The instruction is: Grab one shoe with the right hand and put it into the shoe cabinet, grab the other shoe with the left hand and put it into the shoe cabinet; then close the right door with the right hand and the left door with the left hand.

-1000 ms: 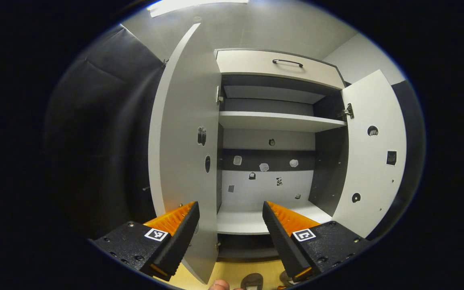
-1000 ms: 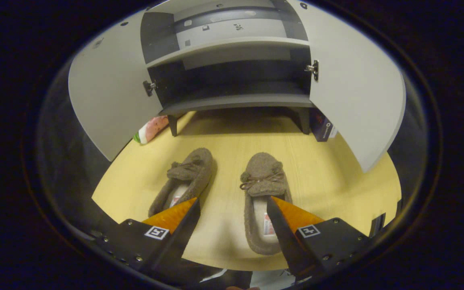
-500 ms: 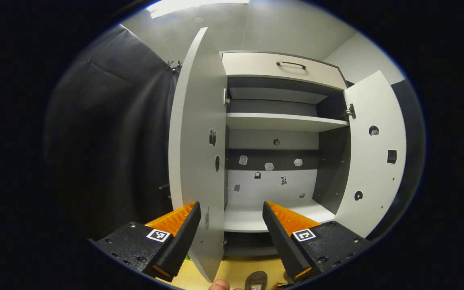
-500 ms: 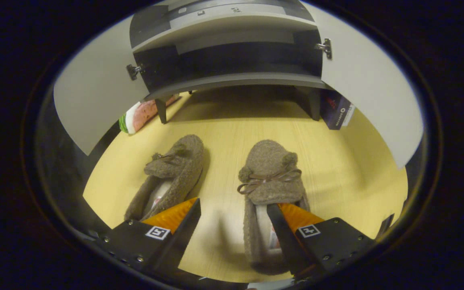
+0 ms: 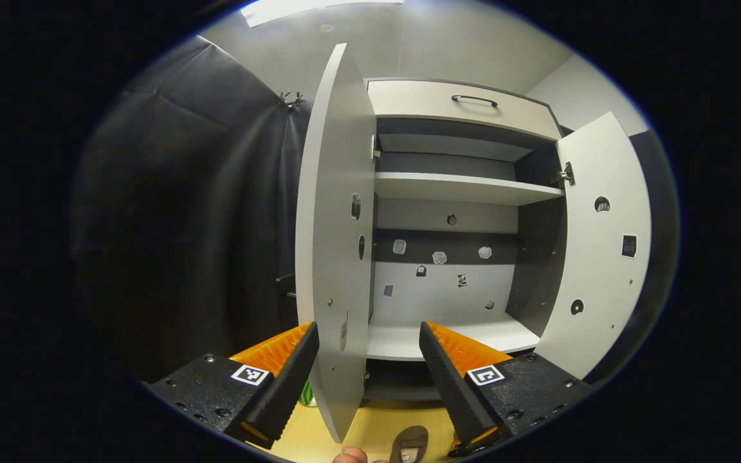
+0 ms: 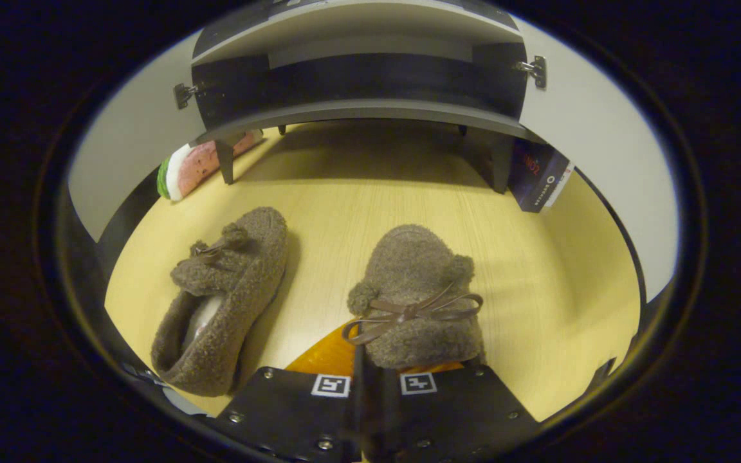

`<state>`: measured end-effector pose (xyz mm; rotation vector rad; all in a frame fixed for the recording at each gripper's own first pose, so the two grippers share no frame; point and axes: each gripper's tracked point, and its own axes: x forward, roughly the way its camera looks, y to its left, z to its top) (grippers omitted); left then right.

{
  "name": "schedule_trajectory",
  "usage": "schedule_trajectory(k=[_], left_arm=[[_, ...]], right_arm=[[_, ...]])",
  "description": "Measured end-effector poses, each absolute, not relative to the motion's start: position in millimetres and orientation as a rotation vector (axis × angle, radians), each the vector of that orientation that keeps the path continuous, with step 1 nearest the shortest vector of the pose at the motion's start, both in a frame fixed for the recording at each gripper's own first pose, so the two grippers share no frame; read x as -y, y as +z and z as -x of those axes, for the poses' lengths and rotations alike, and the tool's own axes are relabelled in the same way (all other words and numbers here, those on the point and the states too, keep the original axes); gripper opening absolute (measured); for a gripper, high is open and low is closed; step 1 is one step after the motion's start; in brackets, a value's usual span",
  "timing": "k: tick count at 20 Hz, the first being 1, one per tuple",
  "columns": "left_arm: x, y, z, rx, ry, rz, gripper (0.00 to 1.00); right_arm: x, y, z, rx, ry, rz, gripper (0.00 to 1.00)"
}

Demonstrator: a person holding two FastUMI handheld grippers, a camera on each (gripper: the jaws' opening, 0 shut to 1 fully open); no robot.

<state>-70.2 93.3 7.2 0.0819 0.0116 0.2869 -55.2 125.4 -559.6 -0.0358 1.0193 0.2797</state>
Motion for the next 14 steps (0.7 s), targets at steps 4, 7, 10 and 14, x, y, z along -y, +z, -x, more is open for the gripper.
schedule_trajectory(k=[4,7,10,14], left_arm=[[-90,2,70,-0.025,0.280,-0.071,0.96],[-86,-1,68,-0.030,0.268,-0.075,0.96],[-79,-6,65,-0.034,0.239,-0.069,0.96],[-71,-15,57,-0.037,0.191,-0.062,0.94]], right_arm=[[-124,-555,54,-1.019,0.286,0.034,0.01],[-122,-540,49,-0.991,0.270,0.007,0.01],[-122,-519,46,-0.955,0.269,-0.012,0.01],[-118,-473,28,-0.861,0.288,0.024,0.01]])
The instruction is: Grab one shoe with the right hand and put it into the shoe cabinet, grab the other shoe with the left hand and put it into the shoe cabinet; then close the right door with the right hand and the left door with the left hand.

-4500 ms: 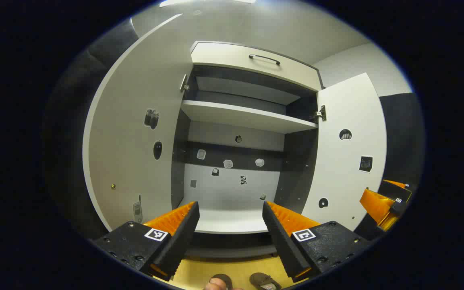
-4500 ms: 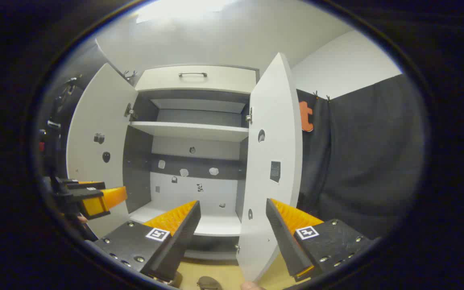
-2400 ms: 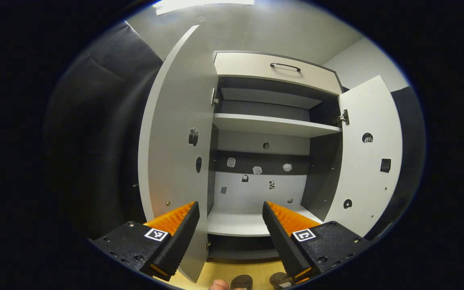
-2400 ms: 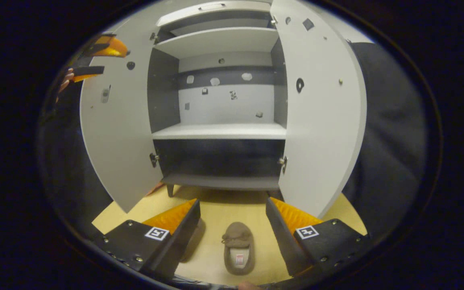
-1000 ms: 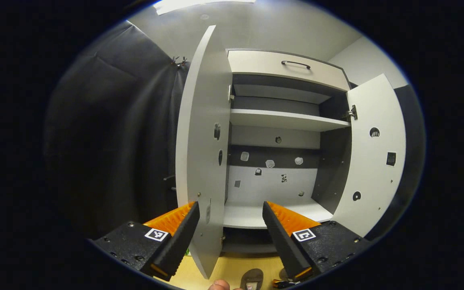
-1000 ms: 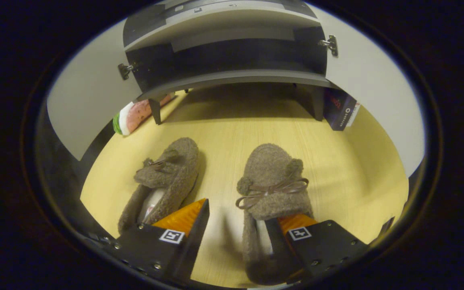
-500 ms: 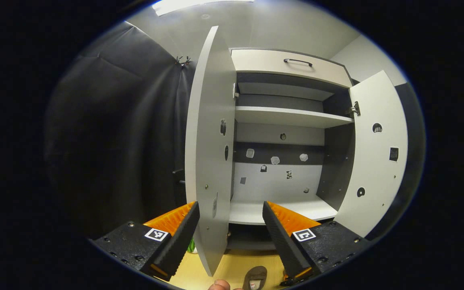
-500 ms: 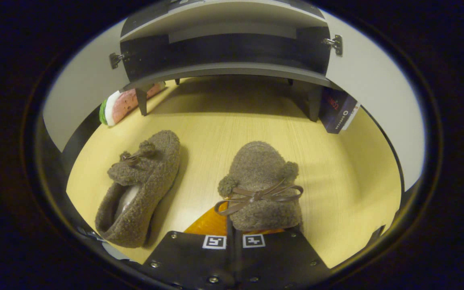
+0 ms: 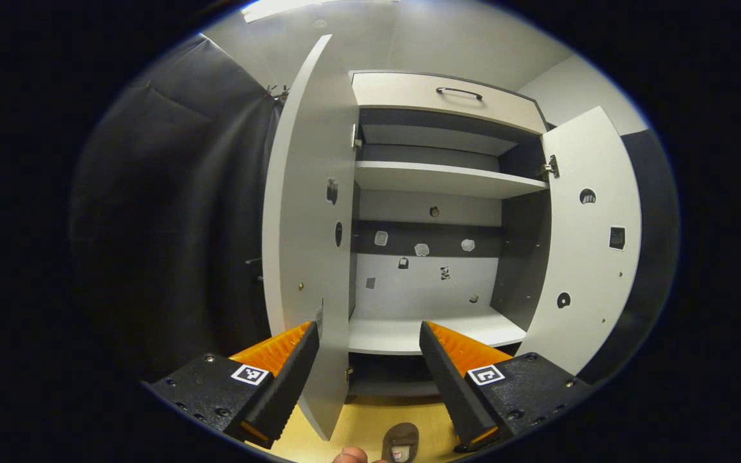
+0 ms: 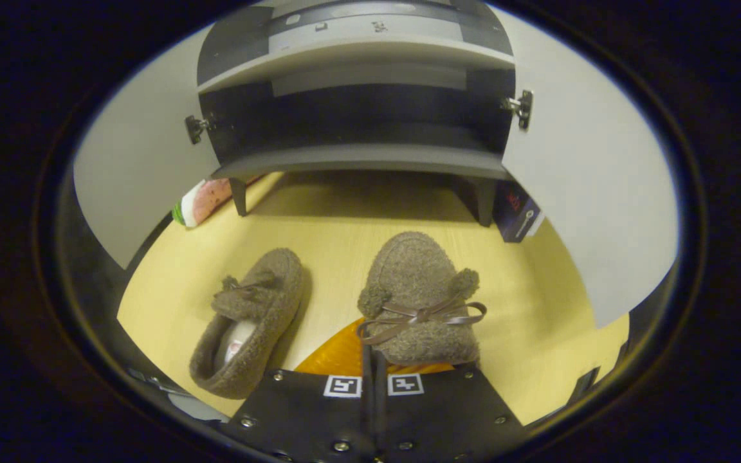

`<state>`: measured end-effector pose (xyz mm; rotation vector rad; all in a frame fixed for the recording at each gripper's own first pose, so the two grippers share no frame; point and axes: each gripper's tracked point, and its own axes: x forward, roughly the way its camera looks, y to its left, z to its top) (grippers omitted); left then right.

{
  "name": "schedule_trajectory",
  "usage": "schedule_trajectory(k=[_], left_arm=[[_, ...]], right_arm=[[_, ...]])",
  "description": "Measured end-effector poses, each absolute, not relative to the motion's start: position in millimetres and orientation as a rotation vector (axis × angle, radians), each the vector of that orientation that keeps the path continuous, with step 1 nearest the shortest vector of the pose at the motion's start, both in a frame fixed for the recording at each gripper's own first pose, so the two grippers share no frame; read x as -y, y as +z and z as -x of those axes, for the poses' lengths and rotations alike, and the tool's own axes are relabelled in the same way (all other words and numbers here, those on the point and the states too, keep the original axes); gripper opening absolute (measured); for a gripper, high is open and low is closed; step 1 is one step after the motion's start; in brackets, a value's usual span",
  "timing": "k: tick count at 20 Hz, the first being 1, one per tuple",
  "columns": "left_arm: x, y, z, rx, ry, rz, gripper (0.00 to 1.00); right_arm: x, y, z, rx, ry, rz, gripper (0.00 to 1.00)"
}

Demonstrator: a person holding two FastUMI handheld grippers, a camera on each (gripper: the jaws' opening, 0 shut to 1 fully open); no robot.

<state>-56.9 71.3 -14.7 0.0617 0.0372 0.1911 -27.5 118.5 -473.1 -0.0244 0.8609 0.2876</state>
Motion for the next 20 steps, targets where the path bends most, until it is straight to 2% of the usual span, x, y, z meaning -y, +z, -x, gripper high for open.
schedule_trajectory(k=[2,8,9,10,14,20], left_arm=[[-69,-18,52,-0.041,0.167,-0.041,0.96],[-66,-15,35,-0.026,0.139,-0.065,0.96],[-62,-14,32,-0.019,0.136,-0.065,0.93],[-57,-15,30,-0.019,0.124,-0.060,0.96],[-43,-15,27,-0.007,0.097,-0.055,0.97],[-45,-10,29,0.020,0.151,-0.067,0.96]], right_arm=[[-115,-435,8,-0.786,0.284,0.031,0.01],[-116,-302,-72,-0.518,0.266,-0.049,0.01],[-115,-285,-84,-0.486,0.260,-0.056,0.01],[-112,-271,-95,-0.458,0.257,-0.059,0.01],[-106,-217,-141,-0.358,0.257,-0.041,0.01],[-106,-158,-213,-0.252,0.274,-0.039,0.01]])
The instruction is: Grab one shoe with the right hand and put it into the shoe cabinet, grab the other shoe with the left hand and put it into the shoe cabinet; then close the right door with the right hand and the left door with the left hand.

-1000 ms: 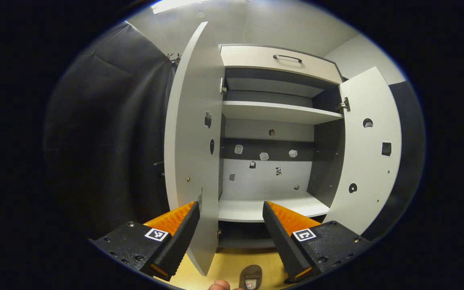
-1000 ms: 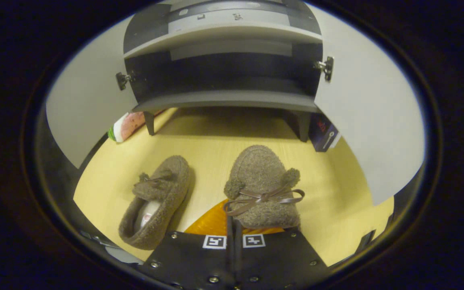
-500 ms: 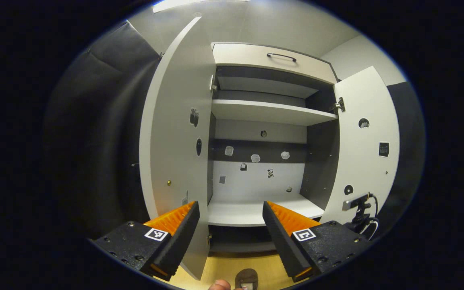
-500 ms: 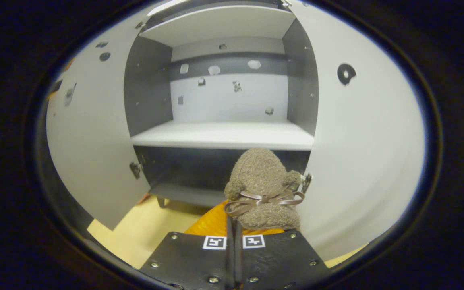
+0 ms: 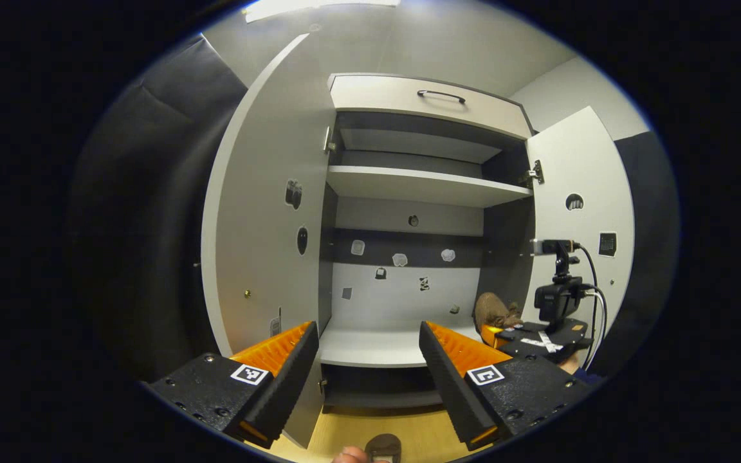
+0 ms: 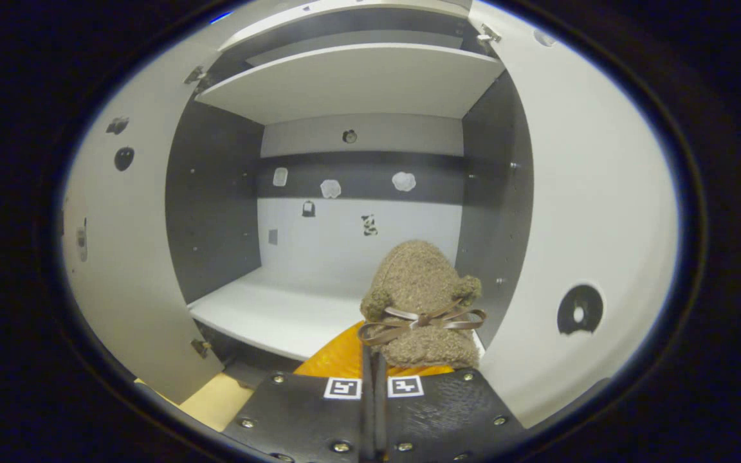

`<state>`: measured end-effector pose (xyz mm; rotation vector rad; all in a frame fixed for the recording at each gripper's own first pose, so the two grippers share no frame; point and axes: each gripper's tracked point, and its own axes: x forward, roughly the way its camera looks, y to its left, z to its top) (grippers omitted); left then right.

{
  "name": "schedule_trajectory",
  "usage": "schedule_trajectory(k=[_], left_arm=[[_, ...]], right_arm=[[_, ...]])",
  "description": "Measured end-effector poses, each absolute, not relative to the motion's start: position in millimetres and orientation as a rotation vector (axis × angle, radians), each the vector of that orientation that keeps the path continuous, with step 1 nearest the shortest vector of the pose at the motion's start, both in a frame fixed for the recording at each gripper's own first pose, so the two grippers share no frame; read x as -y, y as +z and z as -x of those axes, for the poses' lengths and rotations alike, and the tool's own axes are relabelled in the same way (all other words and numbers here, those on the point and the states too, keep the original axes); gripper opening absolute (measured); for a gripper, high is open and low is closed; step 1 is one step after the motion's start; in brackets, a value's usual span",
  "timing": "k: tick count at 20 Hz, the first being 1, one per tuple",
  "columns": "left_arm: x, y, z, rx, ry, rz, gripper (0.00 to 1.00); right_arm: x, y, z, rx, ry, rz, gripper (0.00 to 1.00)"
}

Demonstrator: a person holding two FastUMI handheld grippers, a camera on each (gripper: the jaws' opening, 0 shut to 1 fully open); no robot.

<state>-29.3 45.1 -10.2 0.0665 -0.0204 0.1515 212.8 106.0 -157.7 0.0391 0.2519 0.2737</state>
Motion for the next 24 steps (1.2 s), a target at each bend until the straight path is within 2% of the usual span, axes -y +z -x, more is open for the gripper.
schedule_trajectory(k=[3,10,14,16,17,18,22,23,24], left_arm=[[-48,-12,33,0.028,0.199,-0.070,0.96],[-60,-26,56,0.023,0.288,-0.032,0.96],[-79,-22,67,0.025,0.368,-0.059,0.96],[-84,-24,71,0.018,0.390,-0.059,0.96],[-87,-25,72,0.013,0.398,-0.060,0.93],[-89,-27,73,0.008,0.405,-0.062,0.96],[-94,-29,74,-0.004,0.412,-0.060,0.96],[-95,-30,73,-0.009,0.411,-0.061,0.93],[-96,-32,72,-0.017,0.411,-0.064,0.96]], right_arm=[[-111,-154,-251,-0.247,0.274,-0.069,0.00],[-115,-215,-336,-0.409,0.201,-0.082,0.00],[-120,-229,-365,-0.454,0.174,-0.137,0.01],[-124,-234,-375,-0.471,0.167,-0.153,0.01],[-125,-237,-378,-0.483,0.162,-0.153,0.01],[-126,-242,-381,-0.492,0.157,-0.152,0.01],[-134,-257,-383,-0.519,0.165,-0.136,0.01],[-134,-257,-384,-0.516,0.159,-0.125,0.01],[-132,-258,-383,-0.517,0.146,-0.118,0.00]])
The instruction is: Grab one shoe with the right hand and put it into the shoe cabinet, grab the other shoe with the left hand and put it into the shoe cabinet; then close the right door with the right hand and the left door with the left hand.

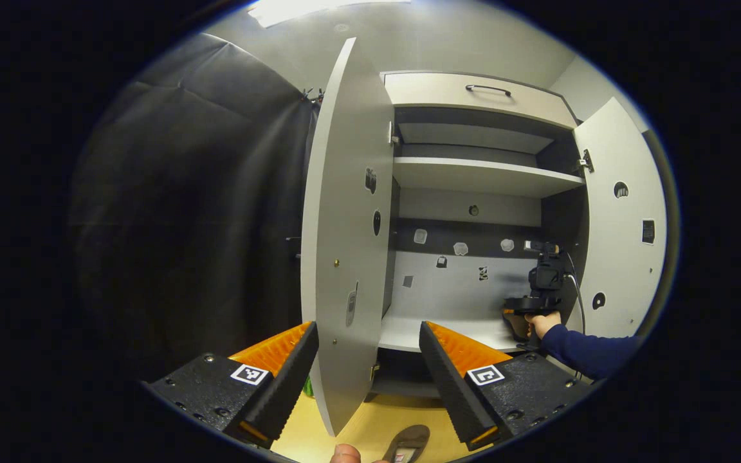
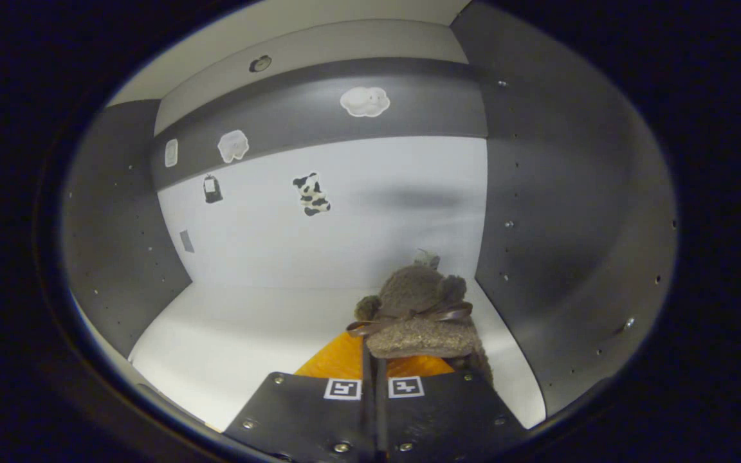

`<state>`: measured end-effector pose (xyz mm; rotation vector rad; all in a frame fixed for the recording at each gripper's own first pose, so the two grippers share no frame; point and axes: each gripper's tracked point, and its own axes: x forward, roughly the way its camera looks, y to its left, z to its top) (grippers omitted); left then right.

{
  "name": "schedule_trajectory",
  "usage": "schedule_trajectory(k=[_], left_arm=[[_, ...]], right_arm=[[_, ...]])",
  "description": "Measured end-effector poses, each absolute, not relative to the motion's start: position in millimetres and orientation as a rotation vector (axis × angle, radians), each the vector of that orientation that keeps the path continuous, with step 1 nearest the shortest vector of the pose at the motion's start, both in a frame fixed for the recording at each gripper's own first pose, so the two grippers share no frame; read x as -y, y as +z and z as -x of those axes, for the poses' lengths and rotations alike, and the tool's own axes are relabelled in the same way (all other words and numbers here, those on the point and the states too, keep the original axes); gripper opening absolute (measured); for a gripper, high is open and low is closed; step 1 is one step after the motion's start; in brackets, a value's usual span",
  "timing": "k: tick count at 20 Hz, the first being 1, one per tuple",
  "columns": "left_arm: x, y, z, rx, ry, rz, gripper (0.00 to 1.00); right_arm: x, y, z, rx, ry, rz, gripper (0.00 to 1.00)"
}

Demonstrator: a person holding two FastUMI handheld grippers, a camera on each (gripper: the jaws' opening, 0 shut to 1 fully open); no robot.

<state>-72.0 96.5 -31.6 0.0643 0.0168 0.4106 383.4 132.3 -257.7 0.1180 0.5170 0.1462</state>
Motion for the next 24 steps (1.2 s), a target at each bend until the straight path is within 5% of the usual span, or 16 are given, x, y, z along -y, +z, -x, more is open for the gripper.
schedule_trajectory(k=[5,6,10,16,24], left_arm=[[-95,-37,67,-0.031,0.376,-0.049,0.97],[-96,-39,66,-0.034,0.370,-0.049,0.96],[-100,-38,68,-0.029,0.352,-0.039,0.94],[-112,-41,70,-0.046,0.329,-0.067,0.93],[-110,-43,72,-0.036,0.294,-0.126,0.94]], right_arm=[[-133,-256,-378,-0.551,0.140,-0.168,0.07],[-135,-251,-378,-0.542,0.148,-0.178,0.15],[-145,-236,-362,-0.546,0.194,-0.212,0.87],[-134,-210,-322,-0.483,0.190,-0.125,0.90],[-124,-101,-226,-0.259,0.239,-0.110,0.90]])
